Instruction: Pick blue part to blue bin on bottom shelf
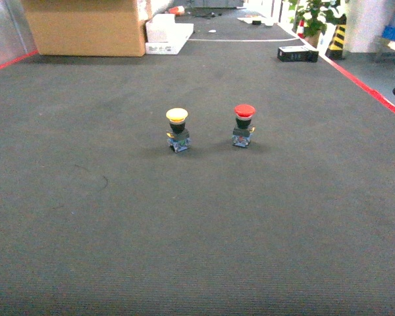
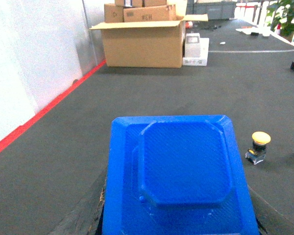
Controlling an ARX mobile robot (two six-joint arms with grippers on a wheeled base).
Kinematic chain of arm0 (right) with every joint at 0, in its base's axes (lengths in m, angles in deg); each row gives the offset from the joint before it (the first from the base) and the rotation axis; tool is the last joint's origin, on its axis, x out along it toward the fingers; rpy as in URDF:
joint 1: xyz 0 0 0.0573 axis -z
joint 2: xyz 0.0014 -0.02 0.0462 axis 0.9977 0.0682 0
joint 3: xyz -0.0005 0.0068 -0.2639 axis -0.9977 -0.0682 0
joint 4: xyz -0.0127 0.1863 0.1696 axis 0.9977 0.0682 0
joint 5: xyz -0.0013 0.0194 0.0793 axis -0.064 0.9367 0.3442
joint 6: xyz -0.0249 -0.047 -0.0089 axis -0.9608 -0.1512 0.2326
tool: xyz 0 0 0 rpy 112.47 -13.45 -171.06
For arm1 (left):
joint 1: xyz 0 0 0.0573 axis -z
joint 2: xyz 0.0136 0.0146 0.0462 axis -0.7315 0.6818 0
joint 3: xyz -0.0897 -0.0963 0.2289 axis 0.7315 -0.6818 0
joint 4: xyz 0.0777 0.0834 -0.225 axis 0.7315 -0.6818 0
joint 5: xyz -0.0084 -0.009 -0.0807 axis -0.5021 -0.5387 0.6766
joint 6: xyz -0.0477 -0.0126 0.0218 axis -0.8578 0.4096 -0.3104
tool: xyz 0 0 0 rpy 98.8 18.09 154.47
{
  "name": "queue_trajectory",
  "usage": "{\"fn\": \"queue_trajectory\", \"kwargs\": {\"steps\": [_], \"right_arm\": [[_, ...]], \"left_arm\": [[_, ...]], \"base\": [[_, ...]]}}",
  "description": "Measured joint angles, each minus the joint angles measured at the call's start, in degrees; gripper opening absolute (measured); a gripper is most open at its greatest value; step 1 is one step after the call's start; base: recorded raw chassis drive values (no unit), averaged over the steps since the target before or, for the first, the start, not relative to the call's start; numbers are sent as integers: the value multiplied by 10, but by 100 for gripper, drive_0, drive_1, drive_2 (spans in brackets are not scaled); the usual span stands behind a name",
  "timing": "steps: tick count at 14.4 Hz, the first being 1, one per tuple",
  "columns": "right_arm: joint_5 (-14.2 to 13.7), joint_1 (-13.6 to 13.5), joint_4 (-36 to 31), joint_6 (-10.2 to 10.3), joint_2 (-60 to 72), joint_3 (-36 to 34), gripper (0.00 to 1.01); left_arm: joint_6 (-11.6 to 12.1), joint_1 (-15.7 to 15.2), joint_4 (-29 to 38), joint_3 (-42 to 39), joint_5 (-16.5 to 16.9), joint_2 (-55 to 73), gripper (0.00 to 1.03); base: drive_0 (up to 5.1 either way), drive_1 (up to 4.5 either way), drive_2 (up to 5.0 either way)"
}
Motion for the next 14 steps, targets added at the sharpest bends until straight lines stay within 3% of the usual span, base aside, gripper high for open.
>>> {"fn": "queue_trajectory", "kwargs": {"steps": [2,3,8,10,14], "right_arm": [[0,0,0,0,0,0,98],[0,0,0,0,0,0,98],[0,0,0,0,0,0,98],[0,0,0,0,0,0,98],[0,0,0,0,0,0,98]], "left_arm": [[-3,55,-81,0,-56,-80,44],[-6,67,-89,0,-70,-90,44],[-23,38,-97,-1,-63,-90,44],[-35,36,-100,0,-59,-89,44],[-36,36,-100,0,-58,-89,44]], "base": [[0,0,0],[0,0,0],[0,0,0],[0,0,0],[0,0,0]]}}
